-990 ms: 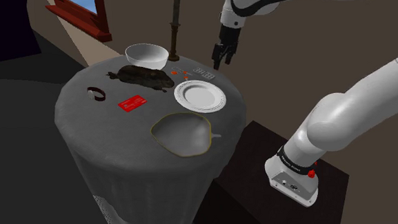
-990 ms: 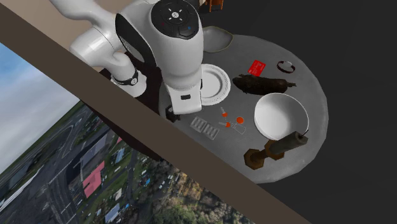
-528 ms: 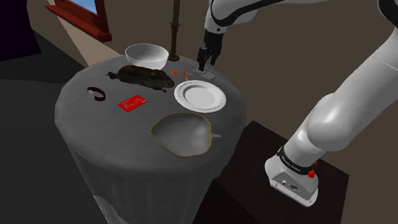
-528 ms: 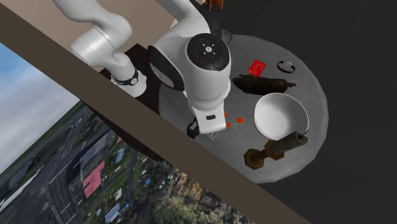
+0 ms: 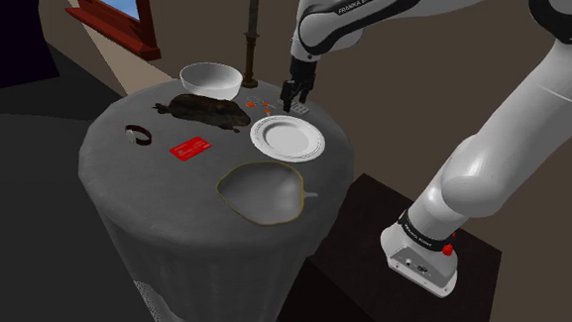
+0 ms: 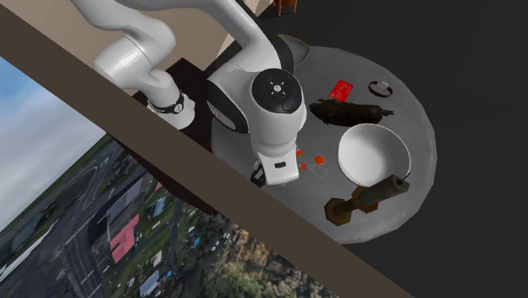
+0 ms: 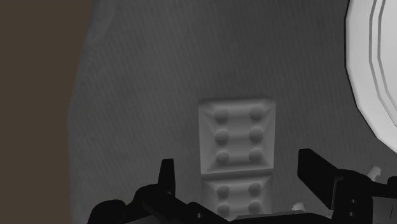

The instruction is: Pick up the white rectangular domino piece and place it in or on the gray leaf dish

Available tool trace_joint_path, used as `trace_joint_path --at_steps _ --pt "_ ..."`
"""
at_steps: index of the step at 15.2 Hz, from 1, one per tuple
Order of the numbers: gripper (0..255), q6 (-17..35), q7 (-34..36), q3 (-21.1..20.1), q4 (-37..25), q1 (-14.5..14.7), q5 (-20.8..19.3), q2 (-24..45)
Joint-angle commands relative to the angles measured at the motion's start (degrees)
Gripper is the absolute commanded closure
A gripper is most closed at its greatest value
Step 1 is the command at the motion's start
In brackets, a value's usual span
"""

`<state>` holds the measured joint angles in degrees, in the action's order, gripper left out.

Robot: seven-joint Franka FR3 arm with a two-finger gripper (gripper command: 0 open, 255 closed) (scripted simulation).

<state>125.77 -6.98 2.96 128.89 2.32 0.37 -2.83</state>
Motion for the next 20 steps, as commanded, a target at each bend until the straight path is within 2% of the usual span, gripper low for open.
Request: trace_joint_path --at_steps 1,6,7,16,20 --pt "0 0.20 -0.03 0.02 -0.06 -0.01 0.02 0.22" --pt "0 0.19 -0.04 0.02 -0.06 -0.01 0.02 0.21" --pt "255 0.19 -0.04 0.02 -0.06 -0.01 0.02 0.21" --pt "255 0.20 -0.03 0.04 -0.06 0.01 0.02 0.22" --pt "255 -2.88 0.06 0.03 -1.69 0.01 -0.09 -1.23"
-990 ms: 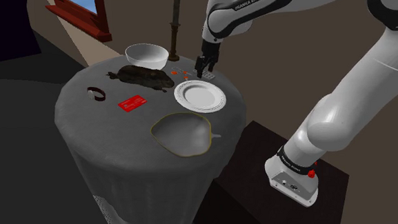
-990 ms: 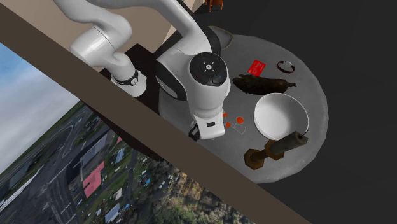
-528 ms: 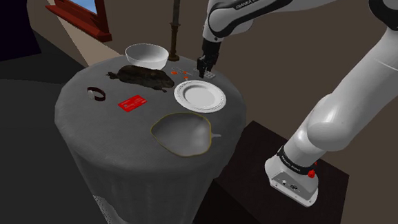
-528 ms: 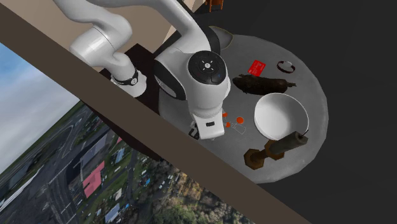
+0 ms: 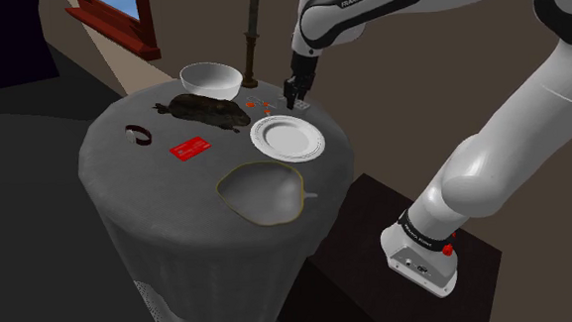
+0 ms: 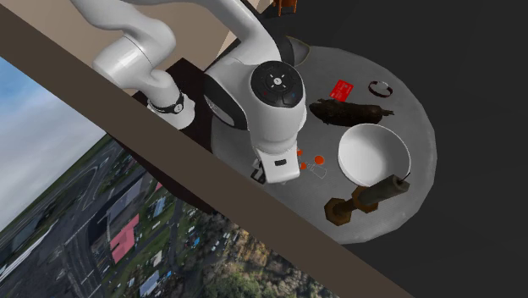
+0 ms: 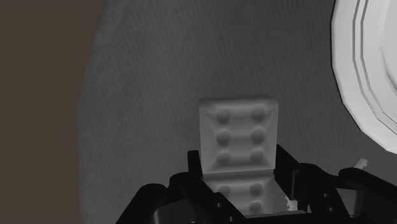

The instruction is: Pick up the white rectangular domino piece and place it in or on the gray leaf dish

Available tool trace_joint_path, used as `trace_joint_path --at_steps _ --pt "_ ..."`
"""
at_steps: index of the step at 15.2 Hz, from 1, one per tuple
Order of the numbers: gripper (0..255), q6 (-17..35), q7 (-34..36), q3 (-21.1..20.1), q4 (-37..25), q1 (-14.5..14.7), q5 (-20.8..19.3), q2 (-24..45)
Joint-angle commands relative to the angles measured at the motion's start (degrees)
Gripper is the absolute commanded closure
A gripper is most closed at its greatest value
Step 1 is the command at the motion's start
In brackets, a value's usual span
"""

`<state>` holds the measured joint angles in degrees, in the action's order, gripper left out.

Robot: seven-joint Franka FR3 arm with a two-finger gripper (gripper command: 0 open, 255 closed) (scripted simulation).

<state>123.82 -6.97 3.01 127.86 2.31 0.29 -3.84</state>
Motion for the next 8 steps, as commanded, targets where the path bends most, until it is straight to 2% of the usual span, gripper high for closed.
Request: trace_joint_path --at_steps 1,8 --pt "255 -1.71 0.07 -0.03 -1.11 0.02 -0.03 -0.56" --pt "255 -7.09 0.20 -0.06 -4.51 0.03 -0.15 -2.54"
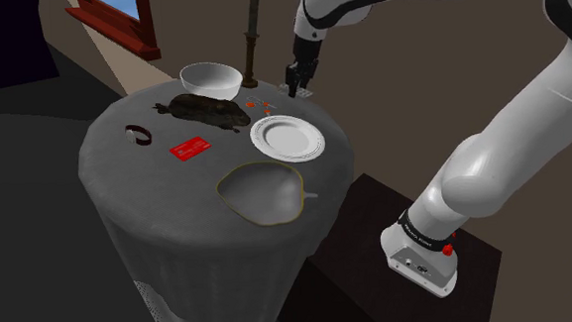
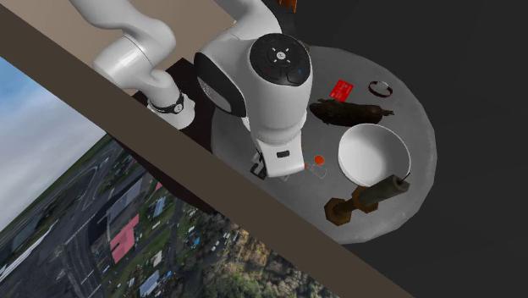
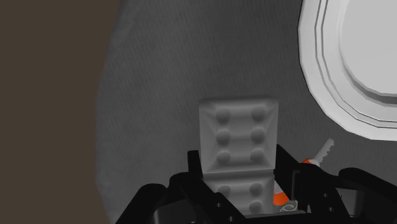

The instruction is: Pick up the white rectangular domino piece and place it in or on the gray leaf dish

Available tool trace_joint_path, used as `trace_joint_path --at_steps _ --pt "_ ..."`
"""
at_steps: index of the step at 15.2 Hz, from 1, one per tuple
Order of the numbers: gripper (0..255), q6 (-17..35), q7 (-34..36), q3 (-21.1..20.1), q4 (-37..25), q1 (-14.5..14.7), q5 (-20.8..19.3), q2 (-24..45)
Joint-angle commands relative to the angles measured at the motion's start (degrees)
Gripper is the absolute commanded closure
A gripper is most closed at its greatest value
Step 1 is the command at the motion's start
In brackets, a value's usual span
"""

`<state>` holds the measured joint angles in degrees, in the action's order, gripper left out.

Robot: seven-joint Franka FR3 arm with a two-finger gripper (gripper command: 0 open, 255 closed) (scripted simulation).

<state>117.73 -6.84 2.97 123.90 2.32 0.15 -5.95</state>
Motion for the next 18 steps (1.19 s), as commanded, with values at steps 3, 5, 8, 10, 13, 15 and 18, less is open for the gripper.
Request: trace_joint_path --at_steps 3,5,8,10,13,15,18 --pt "255 -3.29 0.10 -0.04 -2.18 0.02 -0.06 -1.09" --pt "255 -4.83 0.13 -0.05 -3.34 0.02 -0.08 -1.47" --pt "255 -7.12 0.16 -0.07 -5.16 0.03 -0.10 -1.95" --pt "255 -8.65 0.18 -0.07 -6.43 0.03 -0.11 -2.20" --pt "255 -9.40 1.38 -0.77 -5.80 0.55 -0.06 -3.60" --pt "255 -9.29 3.78 -2.21 -3.28 1.60 0.17 -6.01" --pt "255 -9.28 7.42 -4.52 0.00 3.19 0.78 -9.31"
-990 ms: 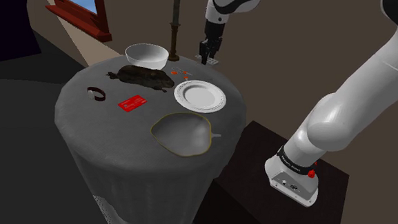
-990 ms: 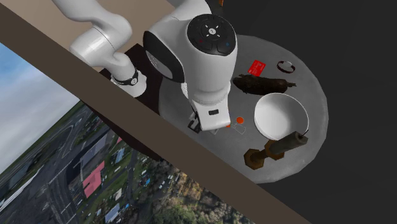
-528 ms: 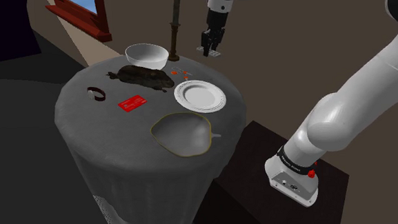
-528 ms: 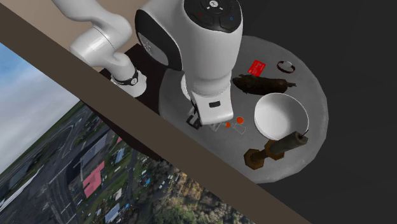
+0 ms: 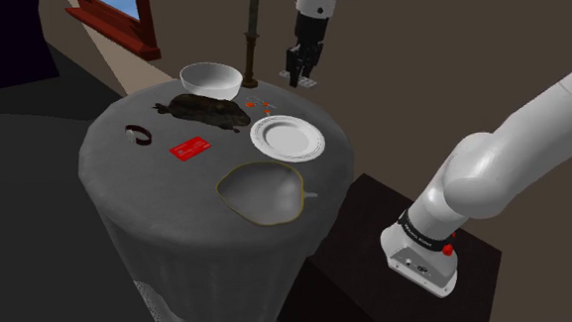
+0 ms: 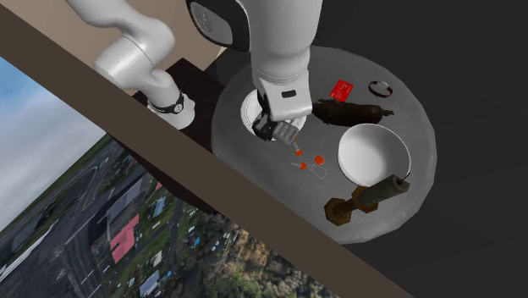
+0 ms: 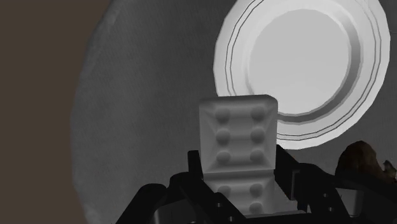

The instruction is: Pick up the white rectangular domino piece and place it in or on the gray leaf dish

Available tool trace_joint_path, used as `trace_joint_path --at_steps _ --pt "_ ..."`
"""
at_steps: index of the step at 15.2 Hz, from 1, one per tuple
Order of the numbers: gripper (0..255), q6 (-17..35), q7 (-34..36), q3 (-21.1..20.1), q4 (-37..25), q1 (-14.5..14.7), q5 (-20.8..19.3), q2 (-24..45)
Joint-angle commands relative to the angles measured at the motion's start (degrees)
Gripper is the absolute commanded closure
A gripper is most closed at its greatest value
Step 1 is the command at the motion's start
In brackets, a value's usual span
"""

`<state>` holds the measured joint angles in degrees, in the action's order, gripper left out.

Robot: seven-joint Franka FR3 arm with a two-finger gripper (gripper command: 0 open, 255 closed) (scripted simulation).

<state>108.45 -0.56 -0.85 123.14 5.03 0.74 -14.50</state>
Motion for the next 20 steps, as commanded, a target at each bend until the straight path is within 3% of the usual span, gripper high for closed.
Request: trace_joint_path --at_steps 1,10,20 --pt "255 -0.03 2.36 -1.50 1.72 1.02 0.47 -1.78" --pt "255 -0.73 13.71 -9.43 7.49 6.23 4.01 -8.62" --pt "255 -1.43 27.27 -19.41 7.75 12.08 8.63 -10.60"
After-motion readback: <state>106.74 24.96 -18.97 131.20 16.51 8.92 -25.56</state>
